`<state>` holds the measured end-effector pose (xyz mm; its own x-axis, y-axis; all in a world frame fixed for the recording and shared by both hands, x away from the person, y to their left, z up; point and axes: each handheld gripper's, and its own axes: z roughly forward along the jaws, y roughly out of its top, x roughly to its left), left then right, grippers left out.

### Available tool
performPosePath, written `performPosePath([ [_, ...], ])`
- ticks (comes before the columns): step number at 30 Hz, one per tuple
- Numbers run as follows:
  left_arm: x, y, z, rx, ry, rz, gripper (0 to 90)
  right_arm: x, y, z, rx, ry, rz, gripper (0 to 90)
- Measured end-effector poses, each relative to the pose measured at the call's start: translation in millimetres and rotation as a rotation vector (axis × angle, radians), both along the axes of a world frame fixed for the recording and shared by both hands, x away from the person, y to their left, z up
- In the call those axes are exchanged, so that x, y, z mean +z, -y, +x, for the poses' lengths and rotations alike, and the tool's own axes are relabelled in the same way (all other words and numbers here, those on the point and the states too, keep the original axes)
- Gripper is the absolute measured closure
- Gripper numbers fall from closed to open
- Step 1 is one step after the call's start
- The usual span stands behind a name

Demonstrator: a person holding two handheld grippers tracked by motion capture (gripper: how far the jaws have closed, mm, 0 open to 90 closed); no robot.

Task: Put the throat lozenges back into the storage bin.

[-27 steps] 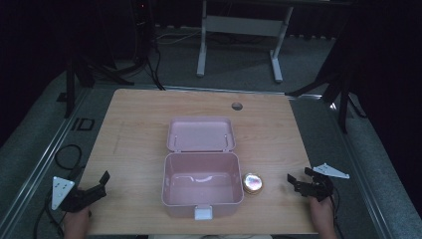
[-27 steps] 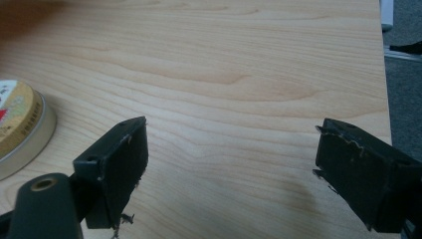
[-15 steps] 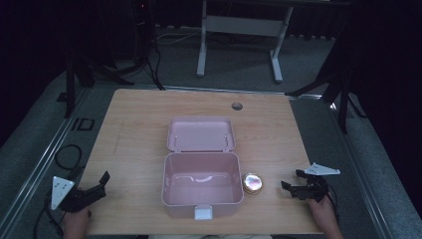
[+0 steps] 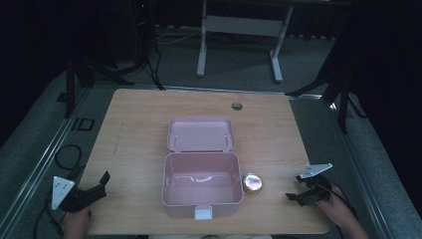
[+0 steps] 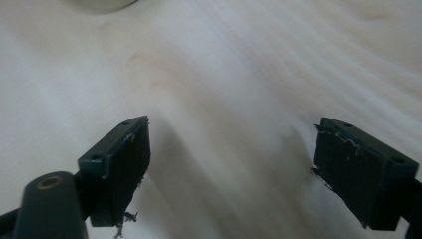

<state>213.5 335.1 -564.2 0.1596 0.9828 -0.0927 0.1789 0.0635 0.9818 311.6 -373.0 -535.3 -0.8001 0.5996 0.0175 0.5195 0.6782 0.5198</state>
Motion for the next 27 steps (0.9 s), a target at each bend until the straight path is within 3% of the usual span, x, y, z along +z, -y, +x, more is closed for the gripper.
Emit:
performPosePath([
  [6, 0.0, 0.0, 0.0, -0.001, 0.000, 0.000, 0.4, 10.3, -10.0, 1.2, 0.100, -0.121, -0.160, 14.2],
  [10, -0.1, -0.3, -0.1, -0.006, 0.002, -0.002, 0.4, 17.7, -16.3, 2.9, 0.157, -0.140, -0.251, 12.7],
  [14, 0.0, -0.4, 0.0, -0.005, 0.000, -0.003, 0.4, 22.4, -24.5, 5.4, 0.215, -0.174, -0.374, 12.9],
  [15, 0.0, -0.4, 0.0, -0.005, 0.000, -0.003, 0.4, 22.4, -24.5, 5.4, 0.215, -0.174, -0.374, 12.9],
  [16, 0.0, -0.4, 0.0, -0.006, 0.001, -0.003, 0.4, 23.7, -29.8, 6.8, 0.236, -0.206, -0.422, 13.0],
  [19, -0.1, -0.7, -0.2, -0.005, 0.003, -0.006, 0.4, 28.1, -35.8, 11.3, 0.250, -0.255, -0.441, 13.4],
  [21, -0.1, -1.0, -0.2, -0.006, 0.003, -0.010, 0.4, 30.1, -41.2, 12.3, 0.260, -0.255, -0.463, 13.7],
  [24, -0.1, -1.1, 0.0, -0.007, 0.002, -0.010, 0.4, 28.9, -53.2, 7.1, 0.308, -0.213, -0.531, 13.2],
  [27, -0.1, -1.1, -0.1, -0.007, 0.001, -0.009, 0.4, 27.2, -67.1, 4.9, 0.354, -0.213, -0.530, 13.1],
])
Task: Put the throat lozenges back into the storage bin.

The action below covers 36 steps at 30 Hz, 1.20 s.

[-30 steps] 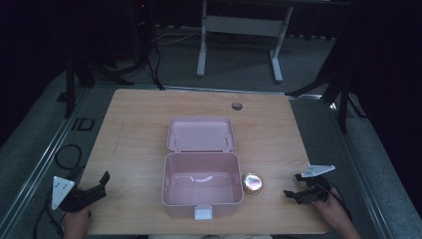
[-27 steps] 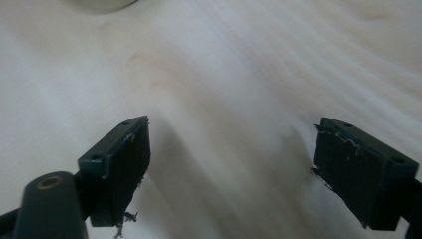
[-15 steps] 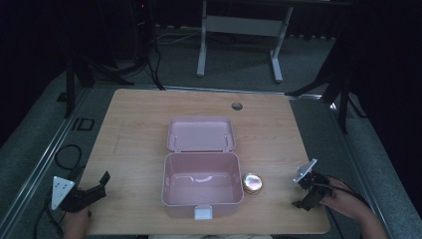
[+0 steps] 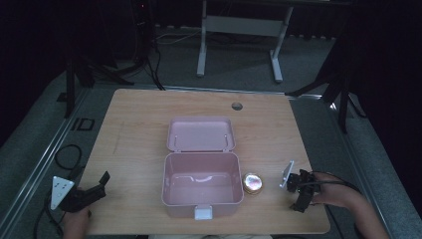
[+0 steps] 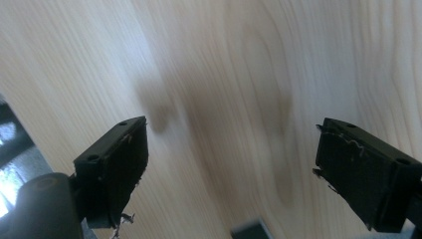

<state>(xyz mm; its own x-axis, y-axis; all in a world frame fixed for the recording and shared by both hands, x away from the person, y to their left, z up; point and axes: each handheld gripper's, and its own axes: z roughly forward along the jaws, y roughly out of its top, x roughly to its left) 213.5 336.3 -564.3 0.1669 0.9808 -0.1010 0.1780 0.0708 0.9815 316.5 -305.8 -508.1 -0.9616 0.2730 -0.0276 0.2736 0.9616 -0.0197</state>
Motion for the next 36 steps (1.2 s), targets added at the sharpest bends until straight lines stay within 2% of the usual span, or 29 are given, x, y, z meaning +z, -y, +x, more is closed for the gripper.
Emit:
performPosePath([
  [5, 0.0, 0.0, 0.0, 0.000, 0.002, -0.003, 0.4, -2.5, -21.5, 1.1, 0.046, -0.024, 0.001, 13.2],
  [10, -0.1, 0.0, 0.0, 0.000, 0.002, -0.002, 0.4, -3.4, -40.3, 7.5, 0.087, -0.008, -0.004, 13.9],
  [21, 0.0, -0.1, 0.0, -0.005, 0.001, -0.001, 0.4, -5.1, -77.0, 25.4, 0.168, -0.021, -0.024, 14.8],
  [27, 0.0, -0.1, 0.0, -0.007, 0.001, -0.001, 0.4, -2.1, -93.8, 33.0, 0.200, -0.001, -0.003, 14.8],
  [36, 0.0, -0.2, 0.0, -0.010, 0.001, 0.000, 0.4, -4.2, -110.1, 37.1, 0.238, -0.005, -0.001, 14.8],
])
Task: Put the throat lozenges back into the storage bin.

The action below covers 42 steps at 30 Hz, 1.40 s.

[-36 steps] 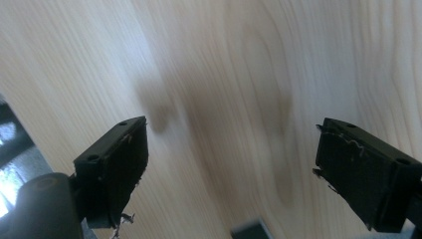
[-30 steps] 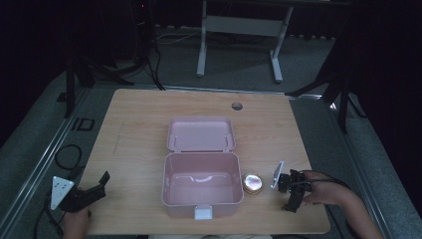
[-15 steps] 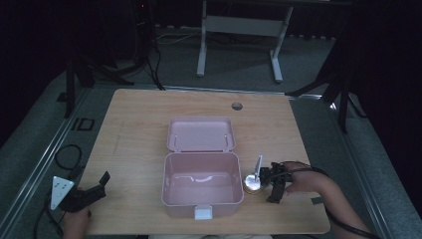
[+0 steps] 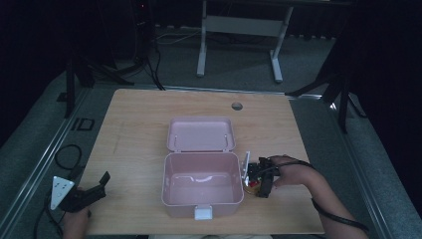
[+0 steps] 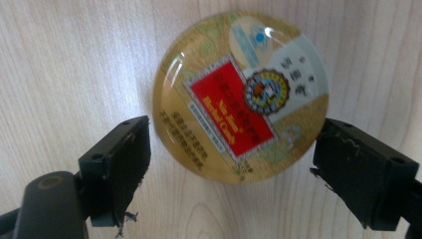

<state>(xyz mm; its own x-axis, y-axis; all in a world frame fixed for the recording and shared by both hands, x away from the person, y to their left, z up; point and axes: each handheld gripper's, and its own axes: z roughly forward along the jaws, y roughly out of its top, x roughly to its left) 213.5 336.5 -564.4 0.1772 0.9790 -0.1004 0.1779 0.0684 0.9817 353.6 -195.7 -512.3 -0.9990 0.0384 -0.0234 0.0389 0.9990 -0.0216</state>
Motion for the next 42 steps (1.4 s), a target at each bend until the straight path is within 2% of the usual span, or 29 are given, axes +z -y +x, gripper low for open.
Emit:
performPosePath([
  [5, 0.0, 0.0, 0.0, 0.000, 0.000, 0.000, 0.4, -2.6, -3.6, 0.4, 0.006, -0.002, -0.009, 18.5],
  [7, 0.0, -0.1, 0.1, -0.001, -0.001, 0.000, 0.4, -5.5, -4.9, 2.3, 0.013, -0.019, -0.015, 20.2],
  [13, 0.0, 0.1, 0.1, -0.001, 0.000, -0.001, 0.4, -4.5, -4.9, 0.8, 0.023, -0.011, -0.030, 21.1],
  [18, 0.1, 0.1, 0.2, -0.001, -0.001, 0.001, 0.4, 3.8, 0.9, -4.1, 0.019, -0.043, -0.025, 21.2],
  [19, 0.1, 0.1, 0.2, -0.001, -0.002, 0.001, 0.4, 5.2, 2.4, -4.2, 0.031, -0.043, -0.021, 21.2],
  [30, 0.1, 0.2, 0.4, 0.000, -0.003, 0.002, 0.4, 15.4, 17.3, -18.1, 0.030, -0.068, -0.019, 21.3],
  [37, 0.1, 0.2, 0.4, 0.000, -0.004, 0.003, 0.4, 30.1, 23.4, -24.7, 0.028, -0.058, 0.007, 21.3],
  [42, 0.2, 0.0, 0.6, -0.001, -0.005, 0.002, 0.4, 40.2, 25.3, -33.5, 0.053, -0.054, 0.015, 21.3],
])
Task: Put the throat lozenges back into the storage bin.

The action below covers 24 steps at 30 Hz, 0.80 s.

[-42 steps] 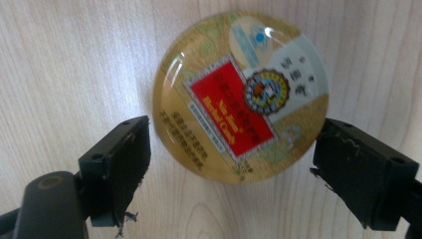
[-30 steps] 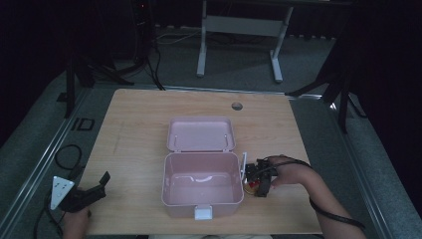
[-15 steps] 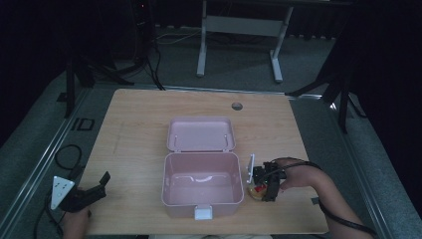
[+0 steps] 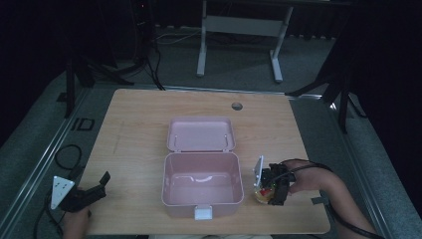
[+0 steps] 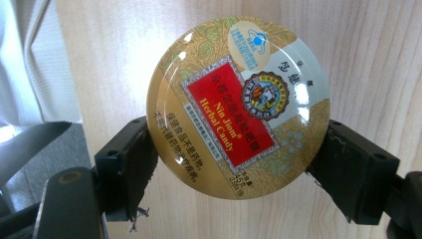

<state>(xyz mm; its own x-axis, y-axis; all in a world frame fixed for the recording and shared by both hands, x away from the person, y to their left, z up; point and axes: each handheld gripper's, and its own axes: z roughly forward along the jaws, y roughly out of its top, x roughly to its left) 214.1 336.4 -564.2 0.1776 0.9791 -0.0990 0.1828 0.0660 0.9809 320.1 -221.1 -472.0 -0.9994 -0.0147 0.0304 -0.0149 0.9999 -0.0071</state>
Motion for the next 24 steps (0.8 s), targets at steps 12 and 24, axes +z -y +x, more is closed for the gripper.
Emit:
performPosePath([
  [12, 0.0, -0.1, 0.1, 0.002, -0.002, -0.002, 0.4, 32.7, -2.4, -15.8, 0.029, 0.024, 0.040, 21.4],
  [24, 0.1, -0.4, 0.3, 0.001, -0.005, -0.002, 0.4, 82.0, -13.2, -22.2, 0.050, 0.095, 0.129, 21.4],
])
